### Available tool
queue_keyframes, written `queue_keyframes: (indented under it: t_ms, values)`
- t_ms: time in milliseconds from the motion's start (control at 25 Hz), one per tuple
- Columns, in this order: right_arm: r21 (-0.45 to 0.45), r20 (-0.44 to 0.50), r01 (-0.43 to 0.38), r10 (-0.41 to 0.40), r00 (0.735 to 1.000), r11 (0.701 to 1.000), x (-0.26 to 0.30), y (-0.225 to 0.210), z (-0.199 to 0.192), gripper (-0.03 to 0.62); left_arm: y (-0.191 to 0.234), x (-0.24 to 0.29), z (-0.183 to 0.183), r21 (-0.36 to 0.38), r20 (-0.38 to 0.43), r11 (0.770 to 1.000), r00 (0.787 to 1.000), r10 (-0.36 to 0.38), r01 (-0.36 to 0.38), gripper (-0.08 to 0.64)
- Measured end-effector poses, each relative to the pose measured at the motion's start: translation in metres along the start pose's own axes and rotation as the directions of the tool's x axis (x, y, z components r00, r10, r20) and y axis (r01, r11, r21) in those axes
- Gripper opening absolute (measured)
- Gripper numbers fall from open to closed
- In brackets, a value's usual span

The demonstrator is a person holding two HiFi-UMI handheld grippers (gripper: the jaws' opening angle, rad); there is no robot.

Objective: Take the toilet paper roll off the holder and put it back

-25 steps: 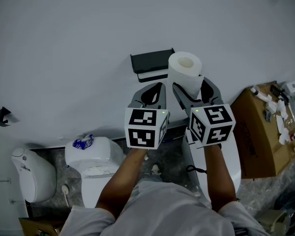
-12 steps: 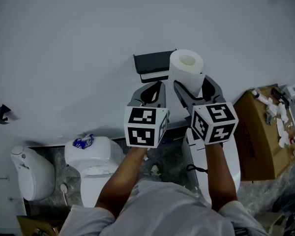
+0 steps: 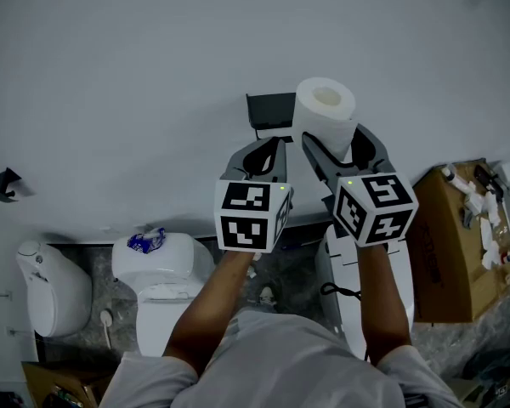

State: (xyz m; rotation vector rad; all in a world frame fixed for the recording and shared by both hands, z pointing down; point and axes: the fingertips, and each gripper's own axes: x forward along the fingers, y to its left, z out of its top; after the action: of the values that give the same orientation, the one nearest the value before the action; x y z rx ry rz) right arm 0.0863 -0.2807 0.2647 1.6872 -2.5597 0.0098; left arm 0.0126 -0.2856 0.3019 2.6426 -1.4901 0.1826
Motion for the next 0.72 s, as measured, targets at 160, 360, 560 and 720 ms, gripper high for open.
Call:
queue_keyframes:
  t_ms: [160,360,560,720]
  values:
    - [-0.010,0.007,-0.022,0.022,1.000,1.000,0.012,0.007,0.005,0.324,0.012,0.000,0.001,-0.004,0.001,1.000,1.000,0.021,-0.021,0.005]
    - [-0.014,0.008,-0.048,0.048,0.999,0.999,0.030,0.017,0.009,0.324,0.032,0.001,0.001,-0.009,0.003,0.999,0.999,0.045,-0.045,0.005]
    - [-0.016,0.013,-0.068,0.068,0.998,0.998,0.049,0.025,0.013,0.324,0.050,0.003,0.003,-0.011,0.004,0.998,0.998,0.064,-0.064,0.005]
    - [-0.018,0.010,-0.078,0.078,0.997,0.997,0.064,0.031,0.013,0.324,0.064,0.006,0.002,-0.017,0.003,0.997,0.997,0.077,-0.077,0.005]
